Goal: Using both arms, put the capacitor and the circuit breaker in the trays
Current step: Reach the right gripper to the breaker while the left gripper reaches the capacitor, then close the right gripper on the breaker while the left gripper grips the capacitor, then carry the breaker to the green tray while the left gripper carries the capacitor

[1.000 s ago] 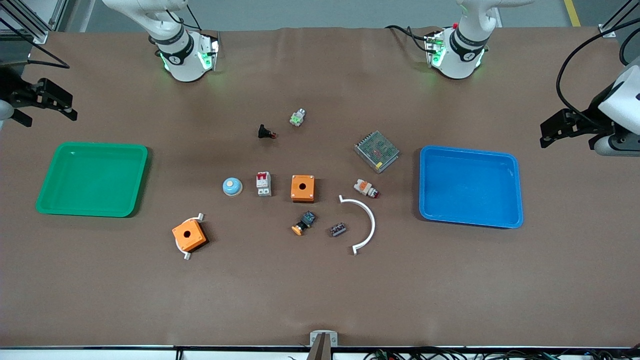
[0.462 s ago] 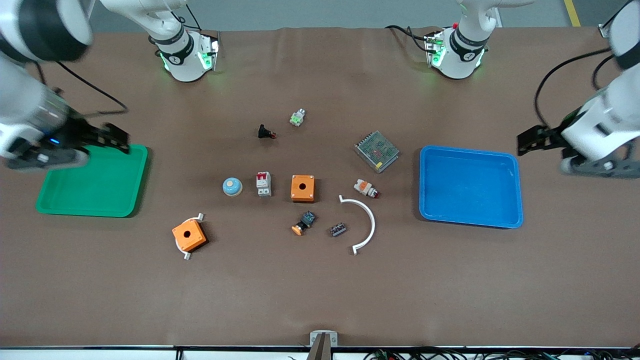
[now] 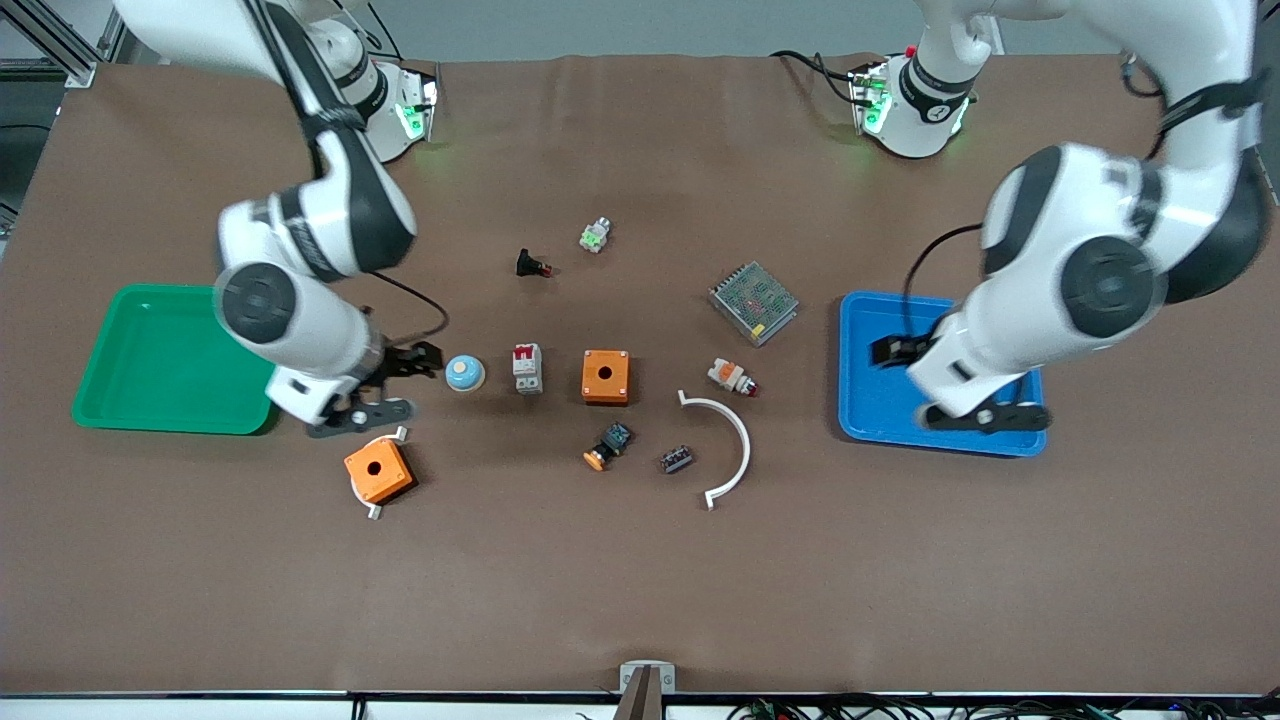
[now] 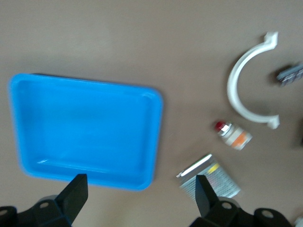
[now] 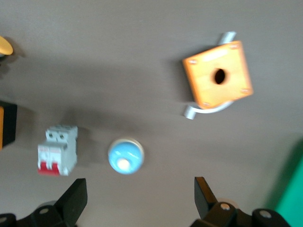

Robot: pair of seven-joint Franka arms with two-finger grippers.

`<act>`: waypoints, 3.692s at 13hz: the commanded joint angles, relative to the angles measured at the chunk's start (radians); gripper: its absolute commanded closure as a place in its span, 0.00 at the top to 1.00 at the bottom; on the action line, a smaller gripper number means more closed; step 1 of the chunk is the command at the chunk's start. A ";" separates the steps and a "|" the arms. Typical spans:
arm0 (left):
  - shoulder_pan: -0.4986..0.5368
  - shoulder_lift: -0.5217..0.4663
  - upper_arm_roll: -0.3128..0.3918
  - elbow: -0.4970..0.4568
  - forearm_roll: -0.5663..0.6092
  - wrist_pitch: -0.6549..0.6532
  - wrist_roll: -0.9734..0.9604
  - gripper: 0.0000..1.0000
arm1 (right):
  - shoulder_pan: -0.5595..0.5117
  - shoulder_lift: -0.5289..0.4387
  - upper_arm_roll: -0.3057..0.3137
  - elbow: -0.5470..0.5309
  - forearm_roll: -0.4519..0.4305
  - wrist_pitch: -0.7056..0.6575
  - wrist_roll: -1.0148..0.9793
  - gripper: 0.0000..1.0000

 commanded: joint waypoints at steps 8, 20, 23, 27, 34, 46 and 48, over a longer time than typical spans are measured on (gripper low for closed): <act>-0.213 0.392 0.000 0.106 -0.052 0.667 -0.549 1.00 | 0.183 0.169 -0.008 0.024 0.000 0.152 0.201 0.83; -0.365 0.577 0.099 0.199 -0.047 0.797 -0.571 1.00 | 0.226 0.223 -0.008 0.006 0.000 0.183 0.205 0.38; -0.400 0.583 0.138 0.198 -0.044 0.797 -0.563 0.98 | 0.226 0.225 -0.008 0.006 0.000 0.181 0.220 0.18; -0.397 0.575 0.138 0.198 -0.044 0.797 -0.546 0.58 | 0.199 0.176 -0.013 0.026 0.002 0.137 0.221 0.03; -0.318 0.447 0.136 0.154 -0.038 0.708 -0.514 0.05 | -0.063 0.071 -0.016 0.214 -0.002 -0.237 -0.025 0.01; 0.213 0.054 -0.010 -0.313 -0.050 0.275 0.248 0.03 | -0.542 -0.249 -0.018 -0.342 -0.051 0.052 -0.692 0.02; 0.299 0.086 -0.011 -0.336 -0.049 0.267 0.404 0.04 | -0.575 -0.248 -0.021 -0.419 -0.131 0.129 -0.717 0.02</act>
